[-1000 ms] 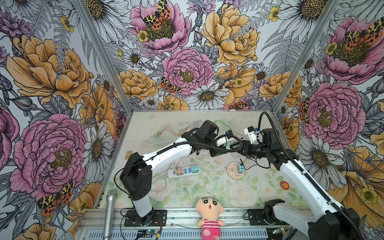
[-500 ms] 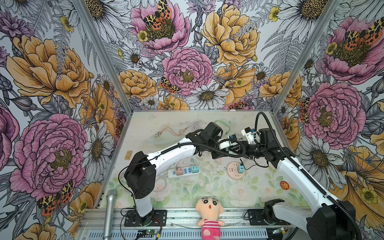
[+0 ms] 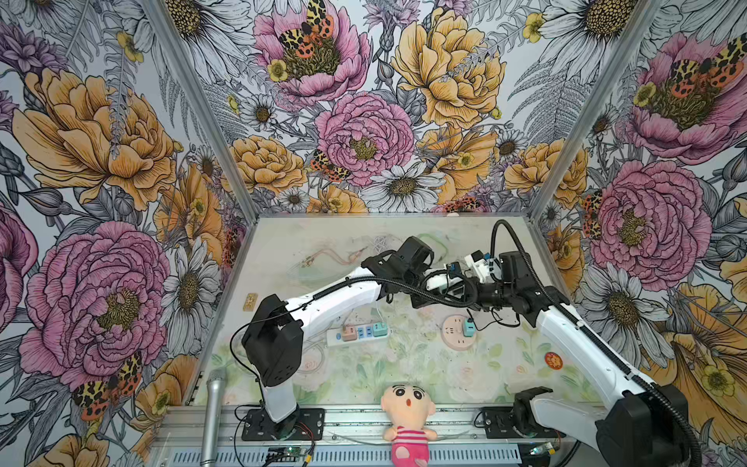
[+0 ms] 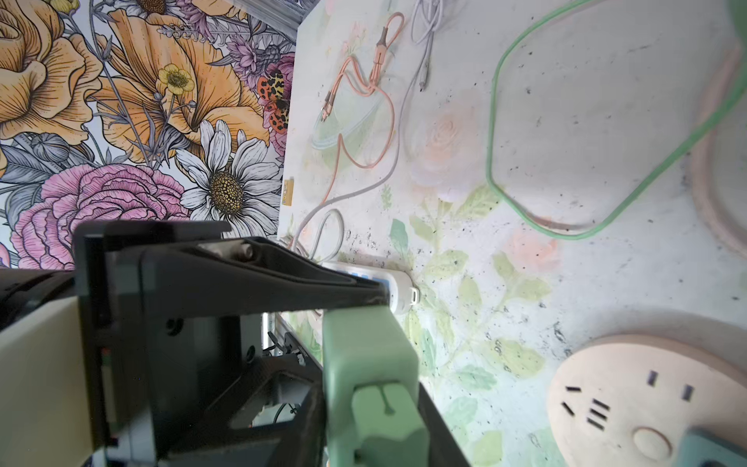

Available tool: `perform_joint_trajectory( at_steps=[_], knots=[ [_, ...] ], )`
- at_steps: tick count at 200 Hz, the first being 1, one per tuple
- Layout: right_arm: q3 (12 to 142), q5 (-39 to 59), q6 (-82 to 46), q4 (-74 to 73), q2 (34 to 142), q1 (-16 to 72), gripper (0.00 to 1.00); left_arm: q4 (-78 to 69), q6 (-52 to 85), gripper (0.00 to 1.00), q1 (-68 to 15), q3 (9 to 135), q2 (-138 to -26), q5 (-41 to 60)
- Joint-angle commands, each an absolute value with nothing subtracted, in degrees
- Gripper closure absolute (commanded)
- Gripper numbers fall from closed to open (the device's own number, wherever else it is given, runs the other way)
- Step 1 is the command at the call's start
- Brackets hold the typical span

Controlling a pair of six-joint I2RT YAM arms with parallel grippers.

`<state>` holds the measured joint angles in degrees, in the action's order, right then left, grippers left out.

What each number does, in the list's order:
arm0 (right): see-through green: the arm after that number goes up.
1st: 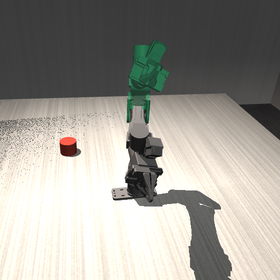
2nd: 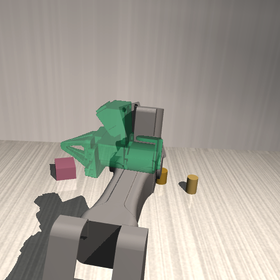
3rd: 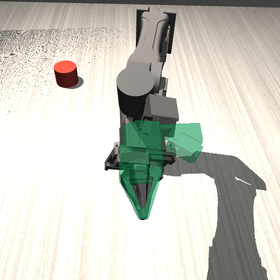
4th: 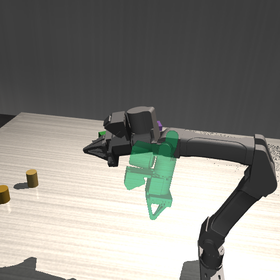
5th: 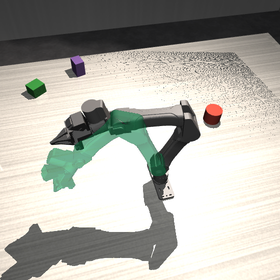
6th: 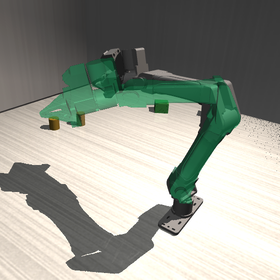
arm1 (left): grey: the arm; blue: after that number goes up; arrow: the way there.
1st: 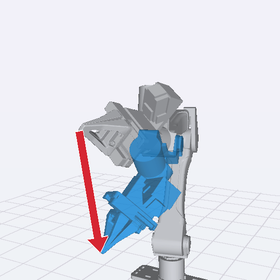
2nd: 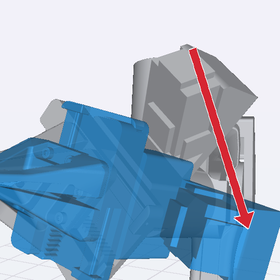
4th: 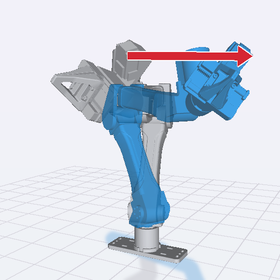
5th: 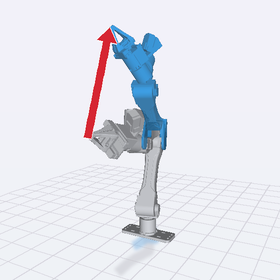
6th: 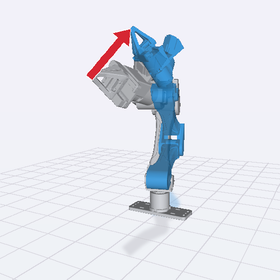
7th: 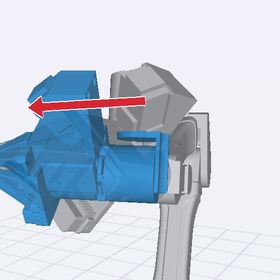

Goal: Insert the plug
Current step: 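Grasp the light-green charger with the right gripper and open the left gripper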

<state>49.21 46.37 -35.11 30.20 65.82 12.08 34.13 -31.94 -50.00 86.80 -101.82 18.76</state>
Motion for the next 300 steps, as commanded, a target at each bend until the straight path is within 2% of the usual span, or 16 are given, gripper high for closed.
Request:
perform_joint_trajectory(
  at_steps=[1, 20, 61, 90, 108, 122, 137, 152, 168, 180, 192, 232, 261, 300],
  knots=[
    [49.39, 46.76, -34.08, 28.92, 65.92, 12.47, 0.76, 33.40, -32.90, 0.82, -50.45, 89.14, -102.39, 19.24],
    [49.41, 46.97, -34.19, 28.92, 65.91, 12.39, 0.77, 33.47, -33.46, 0.82, -50.63, 88.73, -102.35, 19.34],
    [49.48, 47.13, -34.47, 28.94, 66.52, 12.27, 0.60, 34.44, -34.80, 0.82, -51.29, 88.03, -101.69, 19.52],
    [49.91, 47.37, -34.54, 29.03, 66.36, 12.28, 0.59, 34.67, -35.27, 0.83, -51.50, 87.29, -101.16, 19.12],
    [49.96, 47.84, -34.67, 29.07, 66.28, 12.30, 0.68, 34.90, -35.04, 0.82, -51.44, 87.45, -101.25, 18.56],
    [49.67, 48.32, -34.63, 29.22, 66.07, 12.29, 0.70, 34.91, -34.98, 0.82, -51.55, 87.36, -101.34, 18.01],
    [49.17, 48.66, -34.50, 29.36, 65.92, 12.19, 0.79, 34.89, -34.99, 0.82, -51.41, 87.37, -101.34, 17.87],
    [48.72, 49.09, -34.38, 29.52, 65.76, 12.18, 0.84, 34.89, -34.98, 0.82, -51.34, 87.57, -101.51, 17.34],
    [48.37, 49.22, -33.93, 29.71, 65.43, 12.22, 0.91, 34.80, -34.24, 0.78, -51.25, 88.46, -102.10, 15.71],
    [48.32, 49.02, -33.47, 30.04, 65.24, 12.18, 1.00, 34.81, -33.24, 0.71, -51.05, 89.19, -102.63, 14.35],
    [48.66, 48.05, -32.76, 30.93, 65.00, 12.15, 1.00, 34.91, -31.46, 0.59, -50.78, 89.93, -102.90, 13.12],
    [53.46, 39.13, -29.10, 39.36, 65.26, 11.86, 1.00, 34.85, -23.42, 0.42, -47.67, 87.78, -99.44, 14.82],
    [55.83, 33.45, -27.02, 44.53, 65.80, 12.50, 1.00, 30.37, -13.23, 0.41, -43.76, 82.11, -95.71, 18.15],
    [61.86, 22.57, -23.05, 54.45, 68.09, 15.87, 1.00, 19.00, -7.55, 0.43, -43.26, 72.24, -89.72, 5.60]
  ],
)
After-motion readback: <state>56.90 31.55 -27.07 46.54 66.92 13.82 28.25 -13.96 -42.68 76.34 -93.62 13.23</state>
